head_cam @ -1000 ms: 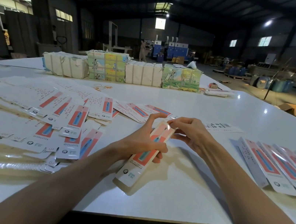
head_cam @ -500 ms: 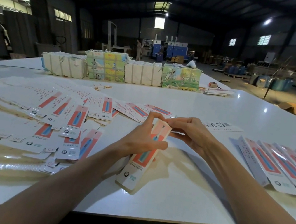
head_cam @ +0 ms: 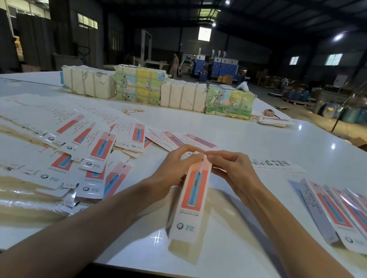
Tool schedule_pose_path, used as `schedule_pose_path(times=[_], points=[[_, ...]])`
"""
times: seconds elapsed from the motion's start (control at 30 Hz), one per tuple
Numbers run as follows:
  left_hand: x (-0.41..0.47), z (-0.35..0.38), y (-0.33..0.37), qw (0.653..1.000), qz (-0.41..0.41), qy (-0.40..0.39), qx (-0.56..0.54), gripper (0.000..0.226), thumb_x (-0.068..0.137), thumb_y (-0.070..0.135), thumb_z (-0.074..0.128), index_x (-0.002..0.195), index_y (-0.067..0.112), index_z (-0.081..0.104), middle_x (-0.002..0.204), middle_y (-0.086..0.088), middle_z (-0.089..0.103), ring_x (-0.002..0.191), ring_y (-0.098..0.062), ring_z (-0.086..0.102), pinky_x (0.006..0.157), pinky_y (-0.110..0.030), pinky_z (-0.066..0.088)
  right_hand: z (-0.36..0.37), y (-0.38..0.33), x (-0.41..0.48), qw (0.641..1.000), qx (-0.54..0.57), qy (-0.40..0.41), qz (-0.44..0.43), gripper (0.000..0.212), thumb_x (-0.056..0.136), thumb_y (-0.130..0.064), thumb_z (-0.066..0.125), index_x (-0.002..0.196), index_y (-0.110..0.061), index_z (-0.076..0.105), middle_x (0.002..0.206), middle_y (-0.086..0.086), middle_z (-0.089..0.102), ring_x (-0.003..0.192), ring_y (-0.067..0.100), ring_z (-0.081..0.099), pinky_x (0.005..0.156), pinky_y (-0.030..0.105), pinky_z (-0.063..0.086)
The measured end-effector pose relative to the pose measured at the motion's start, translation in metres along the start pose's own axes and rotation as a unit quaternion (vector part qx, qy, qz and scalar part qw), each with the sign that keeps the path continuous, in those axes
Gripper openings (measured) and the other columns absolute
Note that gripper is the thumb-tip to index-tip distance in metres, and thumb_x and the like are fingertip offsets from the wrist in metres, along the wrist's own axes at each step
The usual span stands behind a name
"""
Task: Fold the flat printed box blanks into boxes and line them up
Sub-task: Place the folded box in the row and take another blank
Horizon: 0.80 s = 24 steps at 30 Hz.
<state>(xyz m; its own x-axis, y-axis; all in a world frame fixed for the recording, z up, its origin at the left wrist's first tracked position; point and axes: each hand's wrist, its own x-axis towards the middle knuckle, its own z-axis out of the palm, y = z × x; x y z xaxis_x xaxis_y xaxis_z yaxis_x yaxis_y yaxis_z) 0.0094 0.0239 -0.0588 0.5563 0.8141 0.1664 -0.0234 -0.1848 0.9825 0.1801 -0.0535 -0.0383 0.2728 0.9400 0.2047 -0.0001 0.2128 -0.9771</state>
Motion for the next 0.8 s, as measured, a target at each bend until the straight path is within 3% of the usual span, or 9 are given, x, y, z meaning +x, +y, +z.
schedule_pose_path(times=[0.07, 0.13, 0.37, 0.47, 0.53, 0.63, 0.8], points=[[0.0, -0.001, 0.0, 1.0, 0.003, 0.018, -0.004, 0.017, 0.104, 0.045, 0.063, 0.107, 0.029, 0.065, 0.077, -0.005, 0.074, 0.079, -0.022, 0.08, 0.061, -0.025, 0.061, 0.001, -0.001, 0.001, 1.0, -0.01, -0.004, 0.006, 0.016, 0.098, 0.0, 0.068, 0.108, 0.004, 0.079, 0.102, 0.018, 0.081, 0.09, 0.024, 0.079, 0.076, 0.024, 0.062], [-0.001, 0.0, -0.001, 1.0, 0.005, 0.02, -0.006, 0.02, 0.105, 0.042, 0.062, 0.106, 0.023, 0.063, 0.073, -0.003, 0.073, 0.077, -0.022, 0.08, 0.06, -0.023, 0.059, 0.0, -0.002, 0.001, 1.0, -0.021, -0.003, 0.012, 0.015, 0.098, -0.001, 0.069, 0.107, 0.004, 0.08, 0.102, 0.016, 0.081, 0.091, 0.025, 0.079, 0.076, 0.025, 0.062], [-0.001, 0.004, -0.003, 0.999, 0.009, 0.036, -0.005, 0.019, 0.105, 0.042, 0.061, 0.11, 0.024, 0.065, 0.082, -0.005, 0.076, 0.08, -0.021, 0.08, 0.059, -0.023, 0.06, 0.006, 0.007, 0.001, 0.998, -0.044, 0.035, -0.004, 0.014, 0.099, -0.01, 0.071, 0.104, -0.001, 0.08, 0.098, 0.01, 0.082, 0.093, 0.029, 0.08, 0.086, 0.032, 0.064], [0.0, 0.004, -0.001, 0.997, -0.001, 0.062, -0.041, 0.018, 0.106, 0.039, 0.062, 0.116, 0.026, 0.067, 0.092, -0.01, 0.076, 0.081, -0.021, 0.08, 0.06, -0.027, 0.061, 0.014, 0.008, 0.0, 0.998, -0.05, 0.031, -0.004, 0.024, 0.097, -0.024, 0.077, 0.115, -0.009, 0.075, 0.1, 0.005, 0.082, 0.093, 0.026, 0.08, 0.074, 0.023, 0.063], [0.003, 0.0, 0.0, 0.994, -0.01, 0.088, -0.069, 0.015, 0.106, 0.034, 0.062, 0.118, 0.026, 0.065, 0.1, -0.009, 0.076, 0.081, -0.021, 0.08, 0.059, -0.03, 0.062, 0.017, 0.009, -0.002, 0.996, -0.076, -0.025, 0.028, 0.04, 0.093, -0.033, 0.081, 0.129, -0.021, 0.067, 0.112, 0.0, 0.08, 0.093, 0.023, 0.081, 0.071, 0.025, 0.063], [0.003, -0.005, 0.0, 0.99, -0.031, 0.093, -0.1, 0.024, 0.107, 0.032, 0.061, 0.129, 0.025, 0.062, 0.112, -0.007, 0.074, 0.083, -0.024, 0.081, 0.061, -0.035, 0.064, 0.018, 0.014, -0.002, 0.992, -0.093, -0.075, 0.05, 0.055, 0.088, -0.03, 0.086, 0.137, -0.032, 0.061, 0.121, 0.003, 0.074, 0.093, 0.028, 0.08, 0.077, 0.037, 0.065], [0.002, -0.001, 0.002, 0.985, -0.073, 0.078, -0.136, 0.032, 0.108, 0.033, 0.058, 0.138, 0.024, 0.062, 0.124, -0.01, 0.073, 0.1, -0.032, 0.078, 0.082, -0.053, 0.065, 0.02, 0.014, -0.002, 0.987, -0.152, -0.043, 0.041, 0.066, 0.082, -0.032, 0.091, 0.137, -0.033, 0.055, 0.123, 0.005, 0.069, 0.093, 0.022, 0.08, 0.082, 0.04, 0.066]])
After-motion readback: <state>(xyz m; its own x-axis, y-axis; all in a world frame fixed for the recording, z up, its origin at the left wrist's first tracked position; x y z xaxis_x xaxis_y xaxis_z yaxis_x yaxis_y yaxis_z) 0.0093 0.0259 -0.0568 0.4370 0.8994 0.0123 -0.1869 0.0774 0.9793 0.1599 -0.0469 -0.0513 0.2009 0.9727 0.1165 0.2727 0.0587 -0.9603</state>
